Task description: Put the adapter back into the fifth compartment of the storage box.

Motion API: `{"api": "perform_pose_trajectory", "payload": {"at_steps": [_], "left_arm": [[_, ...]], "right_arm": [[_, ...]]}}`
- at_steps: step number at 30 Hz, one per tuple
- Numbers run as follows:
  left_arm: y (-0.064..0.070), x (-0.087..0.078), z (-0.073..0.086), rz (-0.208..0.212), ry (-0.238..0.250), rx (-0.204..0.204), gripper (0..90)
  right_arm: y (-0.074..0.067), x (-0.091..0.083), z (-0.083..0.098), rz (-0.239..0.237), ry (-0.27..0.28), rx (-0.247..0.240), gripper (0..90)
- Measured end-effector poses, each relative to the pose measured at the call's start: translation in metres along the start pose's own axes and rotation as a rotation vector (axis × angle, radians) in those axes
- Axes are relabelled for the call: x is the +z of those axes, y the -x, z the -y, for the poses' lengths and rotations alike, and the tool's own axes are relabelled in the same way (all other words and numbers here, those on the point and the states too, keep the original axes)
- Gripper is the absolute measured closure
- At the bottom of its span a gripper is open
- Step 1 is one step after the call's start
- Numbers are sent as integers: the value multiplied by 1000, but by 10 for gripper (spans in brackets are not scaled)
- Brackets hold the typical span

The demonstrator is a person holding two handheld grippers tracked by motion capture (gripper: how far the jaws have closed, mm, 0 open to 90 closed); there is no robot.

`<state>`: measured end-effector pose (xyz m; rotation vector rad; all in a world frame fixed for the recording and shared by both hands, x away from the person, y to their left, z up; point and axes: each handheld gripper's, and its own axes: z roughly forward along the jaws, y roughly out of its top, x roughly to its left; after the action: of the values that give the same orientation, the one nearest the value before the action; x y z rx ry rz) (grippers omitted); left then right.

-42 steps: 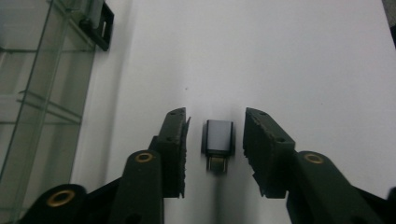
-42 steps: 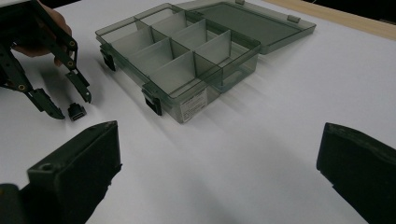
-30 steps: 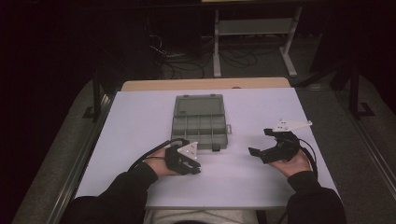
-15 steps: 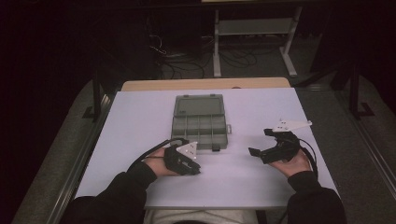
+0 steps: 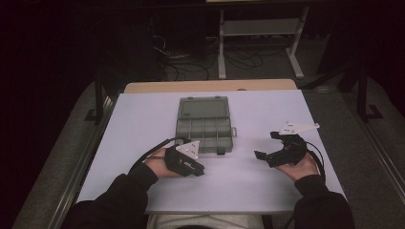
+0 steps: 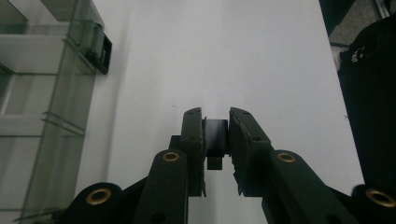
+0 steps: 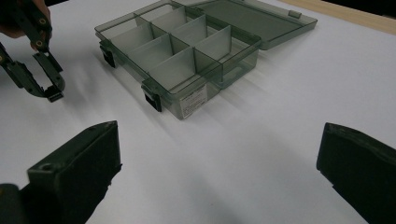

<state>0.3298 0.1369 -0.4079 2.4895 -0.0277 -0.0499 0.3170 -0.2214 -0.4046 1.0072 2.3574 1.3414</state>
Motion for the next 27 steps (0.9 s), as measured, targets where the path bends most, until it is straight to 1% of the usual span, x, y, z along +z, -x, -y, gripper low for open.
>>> {"api": "perform_pose_trajectory", "payload": {"at_steps": [6, 7, 10, 11, 13, 15, 16, 18, 20, 24, 27], "left_arm": [[-2, -7, -3, -13, 2, -1, 759], [-2, -11, -5, -19, 11, -1, 759], [-3, -14, -6, -23, 13, -1, 759], [-3, -17, -6, -32, 20, 1, 759], [-4, -24, -7, -33, 38, -5, 759], [-4, -24, -7, -33, 38, -5, 759], [-5, -29, -8, -39, 40, -1, 759], [-5, -29, -8, -39, 40, -1, 759], [-7, -40, -11, -53, 56, 3, 759], [-10, -46, -13, -65, 56, 4, 760], [-13, -49, -14, -71, 53, -4, 759]], "right_arm": [[1, -1, 0, 5, 1, -1, 0], [1, -2, 0, 7, 2, 0, 0], [2, -2, 0, 7, 2, -1, 0], [2, -2, 0, 7, 3, -2, 0], [2, -2, 0, 7, 2, -1, 0], [2, -2, 0, 7, 1, -1, 0], [2, -2, 0, 7, 1, -1, 0], [2, -2, 0, 8, 1, -2, 0], [2, -2, 0, 9, -1, -2, 0], [1, -2, 0, 11, -1, -3, 0], [2, -2, 0, 12, -3, -2, 0]]}}
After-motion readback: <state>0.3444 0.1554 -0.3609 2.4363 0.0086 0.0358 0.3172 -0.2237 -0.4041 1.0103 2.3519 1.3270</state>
